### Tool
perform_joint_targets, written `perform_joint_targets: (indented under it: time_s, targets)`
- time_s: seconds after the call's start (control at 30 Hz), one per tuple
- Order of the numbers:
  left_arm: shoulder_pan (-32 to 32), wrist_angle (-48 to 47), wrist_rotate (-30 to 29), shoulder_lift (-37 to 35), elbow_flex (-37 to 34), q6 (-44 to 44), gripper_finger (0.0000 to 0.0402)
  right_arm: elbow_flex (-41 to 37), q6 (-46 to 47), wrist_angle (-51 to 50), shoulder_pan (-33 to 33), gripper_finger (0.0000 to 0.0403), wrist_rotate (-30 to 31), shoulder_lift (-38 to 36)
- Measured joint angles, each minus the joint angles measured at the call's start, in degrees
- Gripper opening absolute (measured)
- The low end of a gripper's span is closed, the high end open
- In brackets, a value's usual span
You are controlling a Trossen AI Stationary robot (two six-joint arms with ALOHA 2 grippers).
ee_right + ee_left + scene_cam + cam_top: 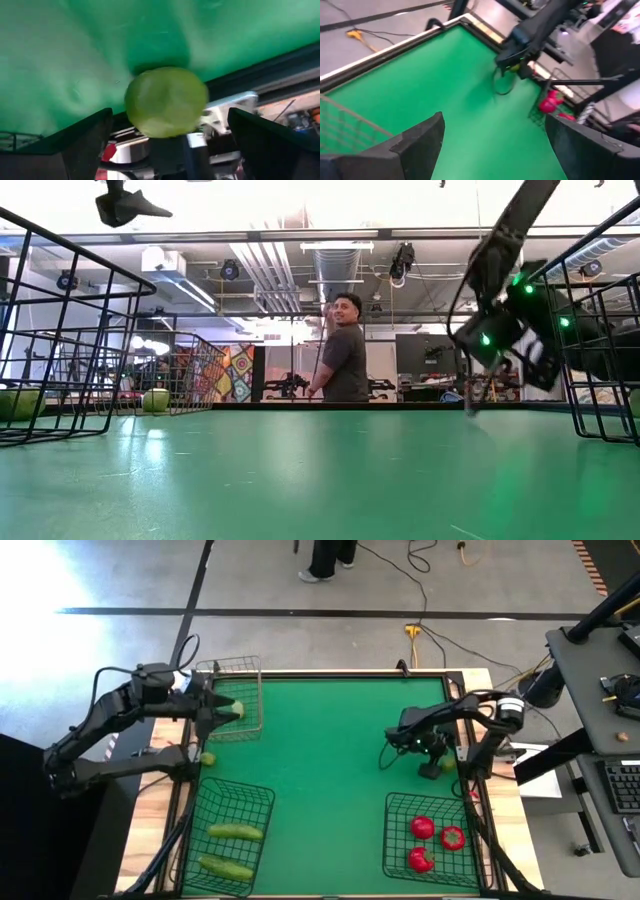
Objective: Sort produce into baskets
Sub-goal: Put the right lemon into the top left wire basket
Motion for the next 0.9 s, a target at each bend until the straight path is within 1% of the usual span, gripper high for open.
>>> perform_joint_targets:
  time_s: [0.1,0.17,0.37,0.5,0.6,0.67,0.77,0.9]
  targets:
    - [-2.2,1.0,-0.2,-0.2,0.0,-1.6,0.0327,-1.8,-1.2,1.6,0.1,0.0374,-1.2,2.1]
    - [-3.4,1.4,-1.6,-0.3,0.0,-2.5,0.0327,-2.7,-1.4,2.8,0.1,0.0360,-1.3,3.0]
    - [-6.5,1.3,-5.9,-0.6,0.0,-3.8,0.0326,-3.3,-1.4,5.0,0.1,0.0295,-2.3,3.6]
    - [-7.3,1.3,-6.1,-0.6,0.0,-4.3,0.0326,-3.3,-1.3,4.9,0.1,0.0247,-2.3,3.2]
    - [-7.3,1.3,-6.1,-0.5,0.0,-4.5,0.0326,-3.2,-1.3,4.9,0.1,0.0220,-2.1,2.7]
    - [-7.4,1.2,-6.3,-0.6,0.0,-4.5,0.0326,-2.6,-1.1,4.9,0.3,0.0212,-2.1,2.0]
    - [-7.4,0.0,-7.7,-0.8,0.0,-4.5,0.0326,0.0,0.2,4.8,1.6,0.0212,-1.7,-0.1]
    - [-7.5,-4.1,-9.7,-0.3,0.0,-4.4,0.0326,6.6,1.7,6.6,4.3,0.0215,-1.6,-2.5]
